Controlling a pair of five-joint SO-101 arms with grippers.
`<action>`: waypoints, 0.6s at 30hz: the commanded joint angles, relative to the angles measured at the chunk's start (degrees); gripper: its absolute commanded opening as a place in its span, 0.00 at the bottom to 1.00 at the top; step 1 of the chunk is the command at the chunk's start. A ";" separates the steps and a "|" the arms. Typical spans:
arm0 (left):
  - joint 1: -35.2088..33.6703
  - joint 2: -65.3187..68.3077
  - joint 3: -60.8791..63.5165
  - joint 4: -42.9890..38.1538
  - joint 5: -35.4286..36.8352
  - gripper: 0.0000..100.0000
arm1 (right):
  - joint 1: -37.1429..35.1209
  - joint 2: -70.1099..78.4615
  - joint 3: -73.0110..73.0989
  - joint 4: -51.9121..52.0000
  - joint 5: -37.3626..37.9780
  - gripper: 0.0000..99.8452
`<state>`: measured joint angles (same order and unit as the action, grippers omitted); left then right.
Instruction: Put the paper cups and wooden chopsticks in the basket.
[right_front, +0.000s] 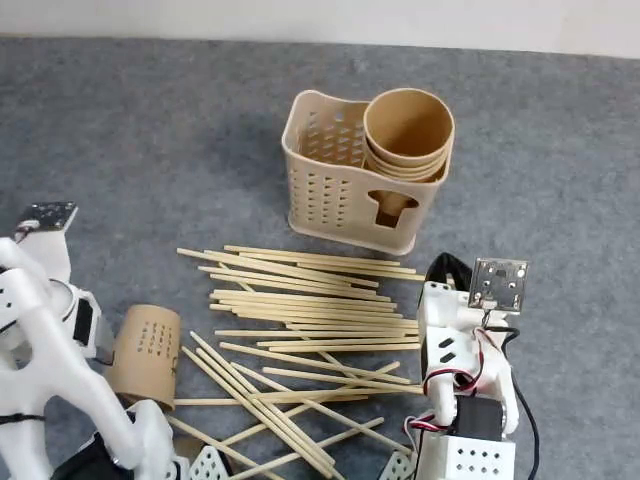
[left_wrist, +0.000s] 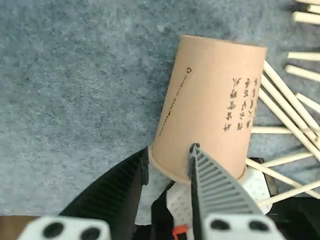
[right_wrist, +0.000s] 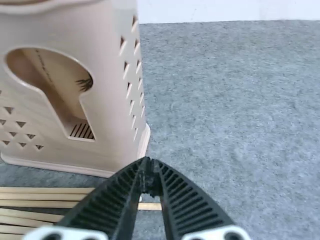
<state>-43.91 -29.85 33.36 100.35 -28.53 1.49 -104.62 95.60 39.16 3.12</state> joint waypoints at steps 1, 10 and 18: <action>-0.57 -1.63 1.36 0.53 0.97 0.14 | -0.66 -0.84 1.10 -1.19 0.62 0.01; -4.26 -1.54 2.95 0.53 -18.99 0.14 | -0.66 -0.84 1.10 -1.19 0.62 0.01; -8.84 -1.54 -2.42 0.53 -36.48 0.14 | -0.66 -0.84 1.10 -1.19 0.62 0.01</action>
<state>-51.03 -29.85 35.65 100.35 -58.42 1.49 -104.62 95.60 39.16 3.12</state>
